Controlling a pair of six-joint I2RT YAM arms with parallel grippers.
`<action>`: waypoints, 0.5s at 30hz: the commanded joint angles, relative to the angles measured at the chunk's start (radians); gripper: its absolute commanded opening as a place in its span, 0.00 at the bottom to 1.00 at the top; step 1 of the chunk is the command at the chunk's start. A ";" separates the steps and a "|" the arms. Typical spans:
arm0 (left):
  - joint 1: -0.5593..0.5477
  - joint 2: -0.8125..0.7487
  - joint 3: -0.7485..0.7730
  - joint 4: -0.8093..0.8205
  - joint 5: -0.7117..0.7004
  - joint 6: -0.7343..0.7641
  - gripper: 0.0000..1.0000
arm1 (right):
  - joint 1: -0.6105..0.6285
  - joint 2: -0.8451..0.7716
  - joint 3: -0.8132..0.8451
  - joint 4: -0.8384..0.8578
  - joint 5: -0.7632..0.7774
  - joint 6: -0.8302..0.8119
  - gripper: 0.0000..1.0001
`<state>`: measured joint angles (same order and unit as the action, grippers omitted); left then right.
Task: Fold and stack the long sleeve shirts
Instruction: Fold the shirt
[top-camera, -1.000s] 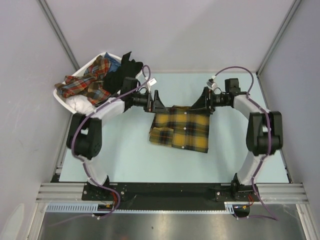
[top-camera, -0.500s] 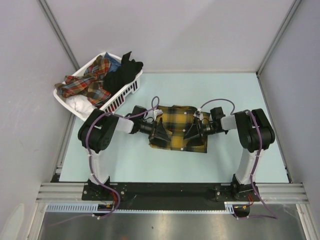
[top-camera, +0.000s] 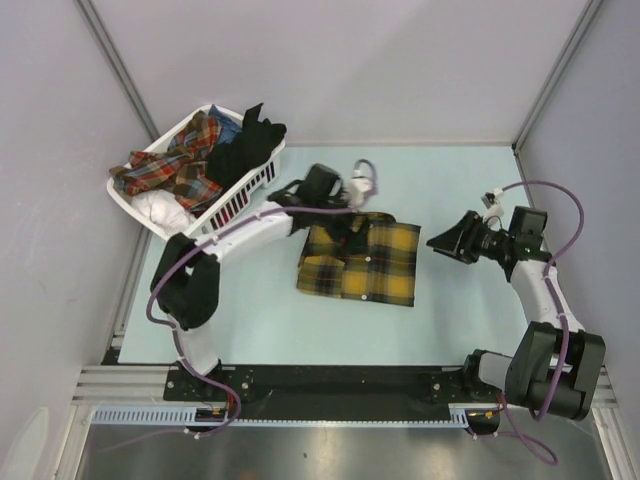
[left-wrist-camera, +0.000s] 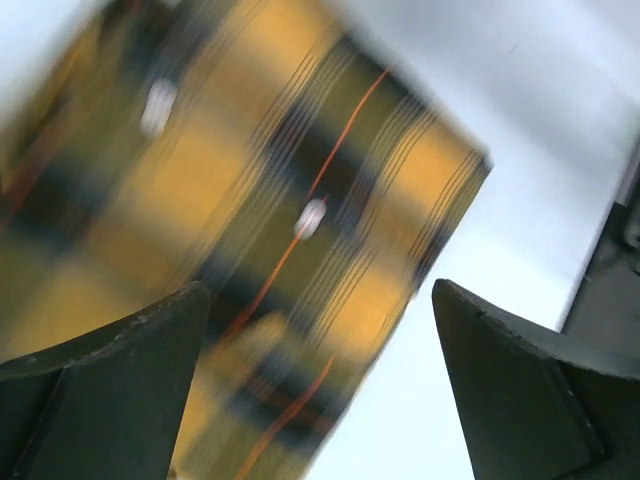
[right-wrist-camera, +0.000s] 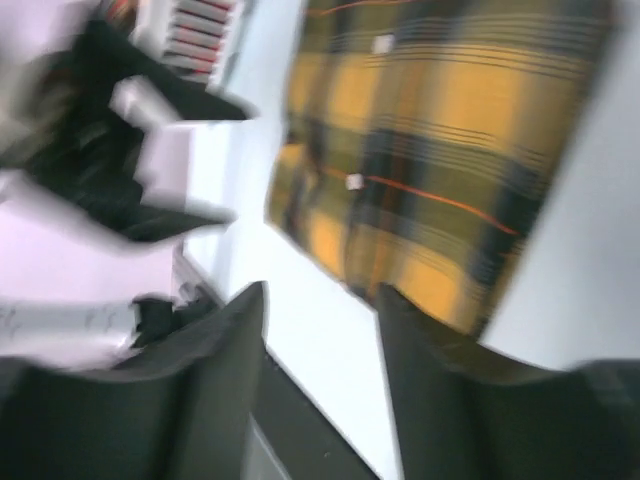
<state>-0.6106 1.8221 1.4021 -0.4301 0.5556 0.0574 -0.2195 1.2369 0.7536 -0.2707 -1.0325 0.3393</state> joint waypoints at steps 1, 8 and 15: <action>-0.201 0.041 0.182 -0.061 -0.343 0.180 0.97 | -0.027 0.005 -0.082 -0.065 0.222 0.043 0.47; -0.334 0.267 0.396 -0.088 -0.344 0.064 0.63 | -0.072 0.125 -0.077 -0.025 0.311 0.147 0.47; -0.400 0.404 0.489 -0.056 -0.431 -0.051 0.62 | -0.093 0.171 -0.057 -0.050 0.350 0.156 0.45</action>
<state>-0.9695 2.2013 1.8130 -0.4950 0.2092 0.0853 -0.3042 1.4033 0.6594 -0.3176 -0.7315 0.4721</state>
